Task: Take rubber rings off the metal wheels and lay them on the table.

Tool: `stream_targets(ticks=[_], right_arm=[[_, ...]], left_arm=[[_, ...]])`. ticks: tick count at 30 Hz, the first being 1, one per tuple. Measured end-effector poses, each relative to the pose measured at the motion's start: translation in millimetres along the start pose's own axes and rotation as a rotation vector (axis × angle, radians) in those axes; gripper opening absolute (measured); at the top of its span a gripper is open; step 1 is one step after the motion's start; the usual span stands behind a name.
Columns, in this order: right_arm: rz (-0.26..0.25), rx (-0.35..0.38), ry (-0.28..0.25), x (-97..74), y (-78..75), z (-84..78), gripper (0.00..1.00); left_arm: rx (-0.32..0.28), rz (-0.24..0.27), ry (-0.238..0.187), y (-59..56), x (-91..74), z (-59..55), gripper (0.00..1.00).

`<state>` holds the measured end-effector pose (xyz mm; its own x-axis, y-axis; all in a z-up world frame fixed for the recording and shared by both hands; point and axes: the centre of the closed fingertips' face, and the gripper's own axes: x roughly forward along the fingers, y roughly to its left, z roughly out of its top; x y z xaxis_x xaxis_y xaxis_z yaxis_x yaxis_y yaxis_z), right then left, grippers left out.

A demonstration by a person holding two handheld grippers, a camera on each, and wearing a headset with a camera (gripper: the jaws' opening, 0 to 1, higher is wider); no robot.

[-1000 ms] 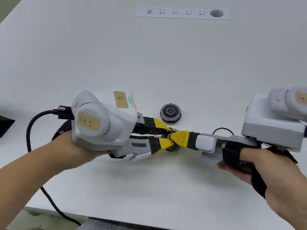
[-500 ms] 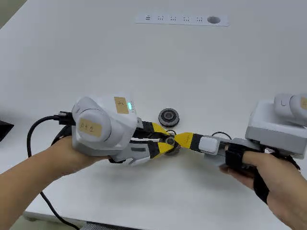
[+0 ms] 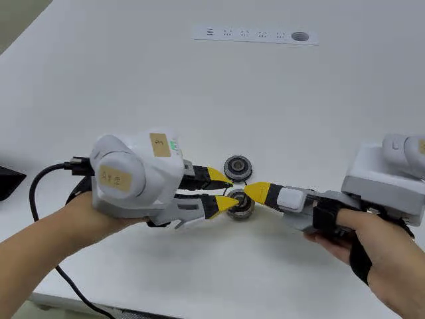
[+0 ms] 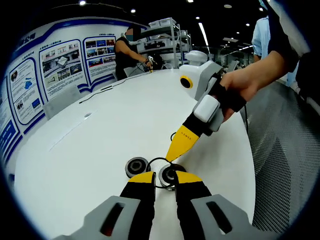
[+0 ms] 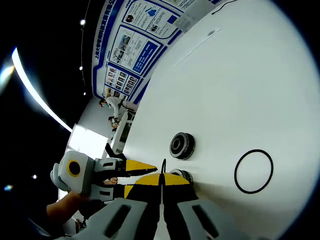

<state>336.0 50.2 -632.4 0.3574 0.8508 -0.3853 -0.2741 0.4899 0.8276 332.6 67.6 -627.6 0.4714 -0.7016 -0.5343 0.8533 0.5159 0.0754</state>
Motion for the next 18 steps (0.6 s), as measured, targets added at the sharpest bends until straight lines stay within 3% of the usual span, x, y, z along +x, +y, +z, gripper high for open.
stream_targets(ticks=[9, 18], right_arm=[[0.013, 0.007, -0.023, -5.5, 6.3, 5.8, 0.01], [-0.021, 0.031, -0.084, -29.0, -8.2, 18.0, 0.01]], left_arm=[[-0.048, 0.080, -0.020, 11.5, -21.4, -0.3, 0.22], [-0.072, 0.108, -0.054, 13.9, -25.0, 8.2, 0.33]])
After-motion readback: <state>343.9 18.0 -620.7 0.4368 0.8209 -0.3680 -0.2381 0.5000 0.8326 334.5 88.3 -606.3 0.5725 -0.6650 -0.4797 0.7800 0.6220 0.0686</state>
